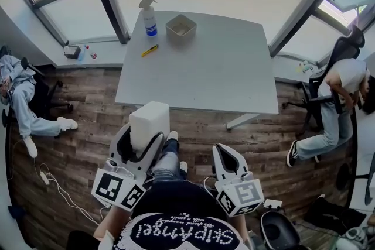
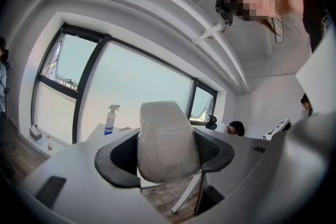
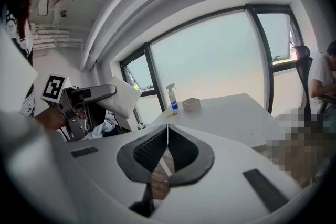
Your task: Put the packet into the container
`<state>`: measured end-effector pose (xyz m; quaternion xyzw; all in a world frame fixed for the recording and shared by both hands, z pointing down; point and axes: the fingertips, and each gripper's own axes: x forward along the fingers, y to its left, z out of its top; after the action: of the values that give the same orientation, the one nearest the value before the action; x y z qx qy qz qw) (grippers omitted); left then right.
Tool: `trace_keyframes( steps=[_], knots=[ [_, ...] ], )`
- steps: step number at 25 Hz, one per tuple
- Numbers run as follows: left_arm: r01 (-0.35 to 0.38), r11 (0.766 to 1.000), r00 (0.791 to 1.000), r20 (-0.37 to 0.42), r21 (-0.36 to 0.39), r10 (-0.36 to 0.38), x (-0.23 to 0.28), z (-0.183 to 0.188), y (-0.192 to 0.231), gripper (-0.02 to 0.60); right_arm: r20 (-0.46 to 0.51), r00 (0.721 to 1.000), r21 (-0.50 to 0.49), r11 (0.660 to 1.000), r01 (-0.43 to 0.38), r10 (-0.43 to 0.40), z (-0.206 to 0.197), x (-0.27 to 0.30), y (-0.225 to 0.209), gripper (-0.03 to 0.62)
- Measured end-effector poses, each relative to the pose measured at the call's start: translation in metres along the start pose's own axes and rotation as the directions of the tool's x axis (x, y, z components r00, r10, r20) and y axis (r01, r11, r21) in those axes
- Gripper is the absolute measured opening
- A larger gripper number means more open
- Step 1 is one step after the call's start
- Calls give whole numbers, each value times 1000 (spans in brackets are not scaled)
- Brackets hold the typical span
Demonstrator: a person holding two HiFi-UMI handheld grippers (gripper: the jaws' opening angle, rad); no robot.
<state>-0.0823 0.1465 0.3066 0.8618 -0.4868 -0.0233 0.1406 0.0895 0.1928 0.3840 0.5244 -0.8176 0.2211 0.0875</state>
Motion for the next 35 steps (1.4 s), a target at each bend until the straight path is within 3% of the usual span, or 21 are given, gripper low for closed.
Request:
trace_keyframes(
  steps=[17, 35],
  knots=[
    [31, 999, 999, -18, -11, -31, 104, 28, 54, 288, -24, 1000, -2, 1000, -10, 10, 62, 105, -34, 15],
    [90, 996, 995, -38, -18, -90, 147, 42, 83, 288, -40, 999, 16, 1000, 15, -15, 84, 153, -41, 15]
  ],
)
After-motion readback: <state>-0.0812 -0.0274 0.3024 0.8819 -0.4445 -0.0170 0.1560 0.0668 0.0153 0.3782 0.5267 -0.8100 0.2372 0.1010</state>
